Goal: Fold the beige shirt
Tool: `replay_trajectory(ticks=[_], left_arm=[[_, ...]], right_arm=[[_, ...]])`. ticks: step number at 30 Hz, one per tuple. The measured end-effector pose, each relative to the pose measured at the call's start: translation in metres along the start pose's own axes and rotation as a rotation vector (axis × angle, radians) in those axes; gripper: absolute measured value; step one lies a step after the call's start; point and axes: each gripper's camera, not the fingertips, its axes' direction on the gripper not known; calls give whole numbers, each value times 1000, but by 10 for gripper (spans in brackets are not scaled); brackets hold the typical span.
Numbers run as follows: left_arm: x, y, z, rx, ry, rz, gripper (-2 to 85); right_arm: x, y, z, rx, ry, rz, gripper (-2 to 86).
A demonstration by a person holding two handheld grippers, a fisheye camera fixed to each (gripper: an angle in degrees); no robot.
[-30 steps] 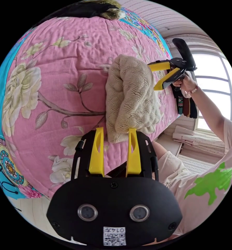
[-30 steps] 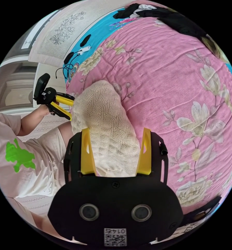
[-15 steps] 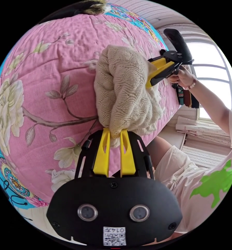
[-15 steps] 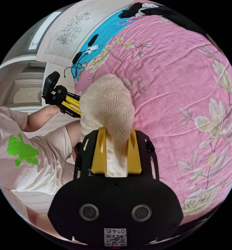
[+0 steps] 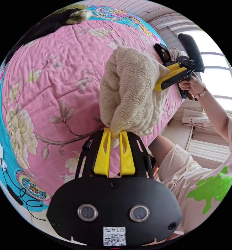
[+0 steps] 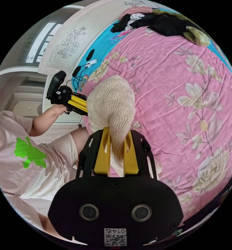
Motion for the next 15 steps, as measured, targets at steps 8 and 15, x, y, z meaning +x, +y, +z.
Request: replay_trajectory(ticks=[8, 15], left_arm=[[-1, -50, 11, -21, 58, 7, 99], [-11, -65, 17, 79, 199, -14, 175]], right_arm=[[-3, 65, -32, 105, -30, 102, 81], [-27, 111, -58, 112, -48, 82, 82]])
